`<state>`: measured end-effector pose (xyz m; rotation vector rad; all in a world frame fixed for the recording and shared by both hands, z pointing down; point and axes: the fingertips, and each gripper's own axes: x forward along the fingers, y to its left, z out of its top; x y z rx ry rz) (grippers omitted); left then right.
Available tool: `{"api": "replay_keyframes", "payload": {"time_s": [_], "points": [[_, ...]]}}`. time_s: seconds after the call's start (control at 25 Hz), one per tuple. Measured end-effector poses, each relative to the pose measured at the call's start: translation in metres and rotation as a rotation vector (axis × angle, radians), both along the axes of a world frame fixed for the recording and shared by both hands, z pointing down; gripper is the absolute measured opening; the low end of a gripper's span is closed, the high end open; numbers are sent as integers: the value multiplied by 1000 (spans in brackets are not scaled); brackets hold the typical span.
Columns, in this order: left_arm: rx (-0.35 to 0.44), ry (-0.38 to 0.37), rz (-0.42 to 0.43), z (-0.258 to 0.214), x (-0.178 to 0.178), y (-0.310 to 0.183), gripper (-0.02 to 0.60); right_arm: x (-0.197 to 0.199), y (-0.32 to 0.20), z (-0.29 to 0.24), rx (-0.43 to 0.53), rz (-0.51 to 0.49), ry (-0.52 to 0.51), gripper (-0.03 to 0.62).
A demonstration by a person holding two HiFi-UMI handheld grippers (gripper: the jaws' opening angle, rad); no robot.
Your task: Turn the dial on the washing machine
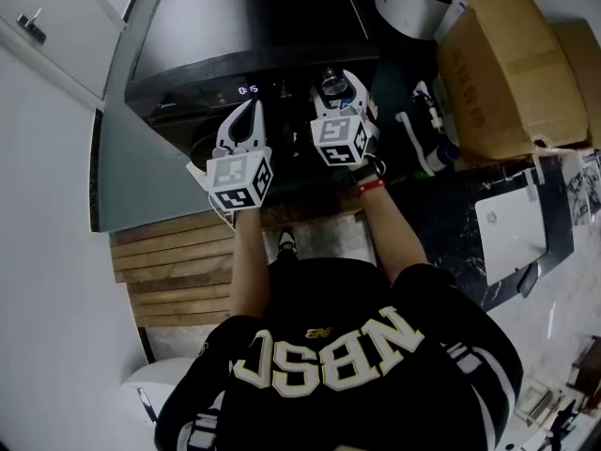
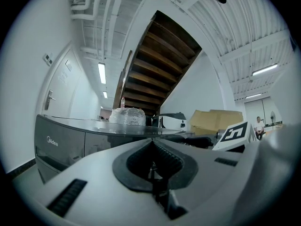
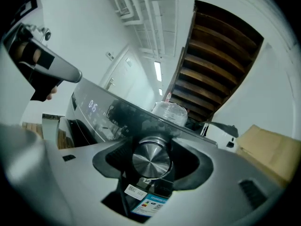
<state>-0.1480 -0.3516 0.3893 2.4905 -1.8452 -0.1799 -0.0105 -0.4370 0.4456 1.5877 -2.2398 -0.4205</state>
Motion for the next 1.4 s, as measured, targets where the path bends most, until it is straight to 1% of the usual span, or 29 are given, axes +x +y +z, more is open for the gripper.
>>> {"api": "replay_keyframes", "payload": {"time_s": [0.2, 0.32, 0.4, 0.68, 0.88, 1.12, 1.32, 1.4], "points": [[0, 4, -8, 0, -3, 0, 12, 7, -2, 0, -55, 28, -194, 265], [0, 7, -6, 1, -4, 0, 12, 10, -3, -1, -77, 39, -282, 265], [0, 7, -5, 0, -3, -1, 12, 11, -5, -1, -79, 42, -302, 265], [-4, 7, 1, 1, -1, -2, 12, 12, -5, -1, -83, 43, -314, 267], [-3, 6, 5, 2, 1, -3, 12, 14, -6, 1, -109, 49, -368, 265], [-3, 8, 5, 1, 1, -3, 12, 19, -8, 2, -143, 70, -491, 265], [-3, 9, 3, 1, -1, -3, 12, 25, -9, 7, -195, 95, -694, 265], [-2, 10, 3, 1, -1, -4, 12, 26, -9, 8, -202, 101, -734, 266]]}}
